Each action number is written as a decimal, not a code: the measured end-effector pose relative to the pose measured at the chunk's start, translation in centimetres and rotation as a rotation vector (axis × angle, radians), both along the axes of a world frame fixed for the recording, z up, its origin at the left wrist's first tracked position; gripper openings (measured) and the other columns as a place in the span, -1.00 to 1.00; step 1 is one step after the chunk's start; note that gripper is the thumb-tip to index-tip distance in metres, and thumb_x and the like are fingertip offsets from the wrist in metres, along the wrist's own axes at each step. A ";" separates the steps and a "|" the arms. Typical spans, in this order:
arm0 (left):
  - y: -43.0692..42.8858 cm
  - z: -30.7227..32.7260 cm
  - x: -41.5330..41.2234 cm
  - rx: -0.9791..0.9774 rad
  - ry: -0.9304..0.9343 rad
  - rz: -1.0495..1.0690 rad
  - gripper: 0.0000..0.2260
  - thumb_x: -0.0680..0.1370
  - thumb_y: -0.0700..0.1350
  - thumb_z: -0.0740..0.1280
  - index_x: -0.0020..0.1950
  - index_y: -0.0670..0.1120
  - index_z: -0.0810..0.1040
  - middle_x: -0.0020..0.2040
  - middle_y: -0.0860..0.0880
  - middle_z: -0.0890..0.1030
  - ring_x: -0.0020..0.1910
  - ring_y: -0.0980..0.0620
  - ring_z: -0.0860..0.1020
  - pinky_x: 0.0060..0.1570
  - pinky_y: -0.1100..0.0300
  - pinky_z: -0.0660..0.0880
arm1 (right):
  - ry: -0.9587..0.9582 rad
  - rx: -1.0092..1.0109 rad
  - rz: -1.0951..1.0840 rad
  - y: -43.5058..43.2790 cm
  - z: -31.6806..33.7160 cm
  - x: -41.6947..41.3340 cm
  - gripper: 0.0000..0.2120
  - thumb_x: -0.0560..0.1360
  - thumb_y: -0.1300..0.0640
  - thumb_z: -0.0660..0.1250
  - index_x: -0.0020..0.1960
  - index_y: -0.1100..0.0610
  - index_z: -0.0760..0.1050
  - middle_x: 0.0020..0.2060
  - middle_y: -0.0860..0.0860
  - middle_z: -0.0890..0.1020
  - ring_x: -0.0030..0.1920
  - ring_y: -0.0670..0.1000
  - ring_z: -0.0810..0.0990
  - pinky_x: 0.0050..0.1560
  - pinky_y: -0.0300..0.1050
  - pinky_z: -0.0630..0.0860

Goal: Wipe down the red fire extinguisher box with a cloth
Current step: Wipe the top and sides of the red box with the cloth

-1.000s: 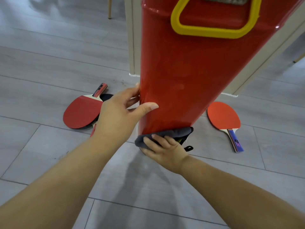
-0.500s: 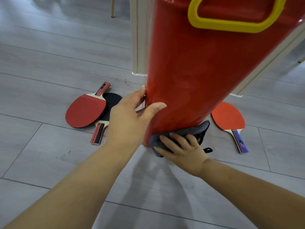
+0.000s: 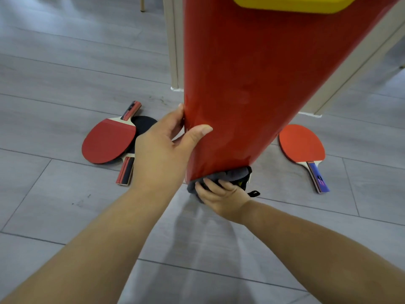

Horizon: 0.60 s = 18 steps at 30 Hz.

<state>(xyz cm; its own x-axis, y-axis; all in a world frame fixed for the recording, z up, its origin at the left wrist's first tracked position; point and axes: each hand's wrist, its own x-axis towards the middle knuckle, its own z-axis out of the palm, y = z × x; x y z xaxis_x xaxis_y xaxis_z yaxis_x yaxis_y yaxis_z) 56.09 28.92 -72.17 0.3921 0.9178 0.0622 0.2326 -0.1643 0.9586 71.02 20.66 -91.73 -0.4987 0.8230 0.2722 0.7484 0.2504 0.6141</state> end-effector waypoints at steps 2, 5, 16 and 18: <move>0.1 0.0 -0.1 -0.005 -0.006 0.006 -0.62 0.45 0.02 0.41 0.27 0.04 0.54 0.08 0.21 0.63 0.08 0.35 0.55 0.01 0.53 0.44 | 0.003 -0.006 0.000 -0.3 0.0 0.6 -0.45 0.60 0.18 -0.17 0.11 -0.04 0.60 0.23 -0.01 0.35 0.23 0.04 0.33 0.30 0.02 0.09; 0.1 -0.2 0.0 -0.016 -0.016 0.017 -0.59 0.45 0.02 0.42 0.29 0.02 0.53 0.10 0.18 0.63 0.10 0.34 0.55 0.06 0.50 0.45 | 0.040 -0.011 0.016 -1.3 -0.1 2.0 -0.50 0.61 0.15 -0.14 0.11 0.00 0.59 0.22 0.00 0.37 0.21 0.07 0.35 0.20 0.01 0.25; -0.1 -0.3 0.2 -0.002 0.014 0.032 -0.56 0.46 0.05 0.40 0.32 0.01 0.50 0.16 0.16 0.61 0.15 0.32 0.53 0.11 0.50 0.43 | 0.308 0.195 -0.102 -5.4 3.7 3.4 -0.72 0.52 0.19 0.16 0.14 0.00 0.52 0.13 0.11 0.42 0.01 0.22 0.42 -0.05 0.15 0.34; -0.1 -0.2 0.1 0.001 0.024 0.030 -0.56 0.46 0.06 0.40 0.32 0.02 0.50 0.16 0.16 0.61 0.15 0.32 0.53 0.12 0.47 0.44 | 0.355 0.228 -0.053 -4.2 4.3 1.7 -0.74 0.52 0.17 0.18 0.15 -0.01 0.53 0.14 0.09 0.43 0.02 0.21 0.42 -0.06 0.14 0.34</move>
